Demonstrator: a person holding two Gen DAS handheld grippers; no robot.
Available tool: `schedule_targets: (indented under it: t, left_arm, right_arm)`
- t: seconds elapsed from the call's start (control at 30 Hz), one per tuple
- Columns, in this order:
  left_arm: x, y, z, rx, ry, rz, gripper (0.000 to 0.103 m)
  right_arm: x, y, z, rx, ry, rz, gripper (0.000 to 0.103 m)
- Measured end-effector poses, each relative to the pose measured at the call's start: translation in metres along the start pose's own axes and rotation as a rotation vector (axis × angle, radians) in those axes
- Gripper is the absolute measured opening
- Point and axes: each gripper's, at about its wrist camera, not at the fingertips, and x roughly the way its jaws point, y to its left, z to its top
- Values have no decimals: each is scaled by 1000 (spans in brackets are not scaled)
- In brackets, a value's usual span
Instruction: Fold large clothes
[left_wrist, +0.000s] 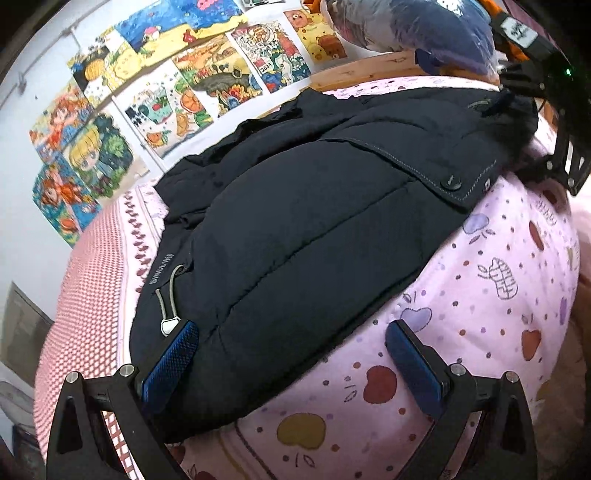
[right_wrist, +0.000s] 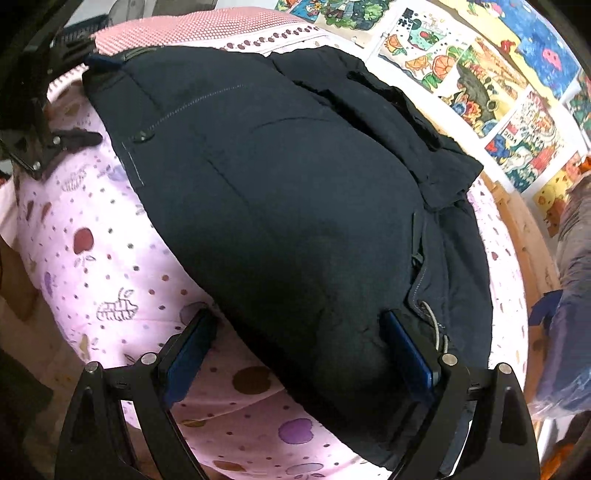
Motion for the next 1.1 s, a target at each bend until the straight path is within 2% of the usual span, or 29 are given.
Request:
schedule_targets:
  t: [0.27,0.47,0.63,0.87,1.03,1.1]
  left_arm:
    - [-6,-13,-6,39,-46,150,103]
    - [-4,-16,-7,49,-55,181,103]
    - [-2,-11,-6,33,-50,202,103]
    - [2,9,-2,-80,-17,160,103]
    - [3,14,0,-97,-21,164,103]
    - [2,17,2,-99,-27,170,98]
  right_arm:
    - [-4,7,-1,-52,-14,-136,89]
    - [-4,12,-4,-89,-20,-162,89]
    - [-4,4,-2,-100,-45,-218,89]
    - [-2,-22,1,33,-42,-125,87]
    - [2,-23,0,54,-43,-60,63]
    - [2,-25,0,59,-53,-41,53]
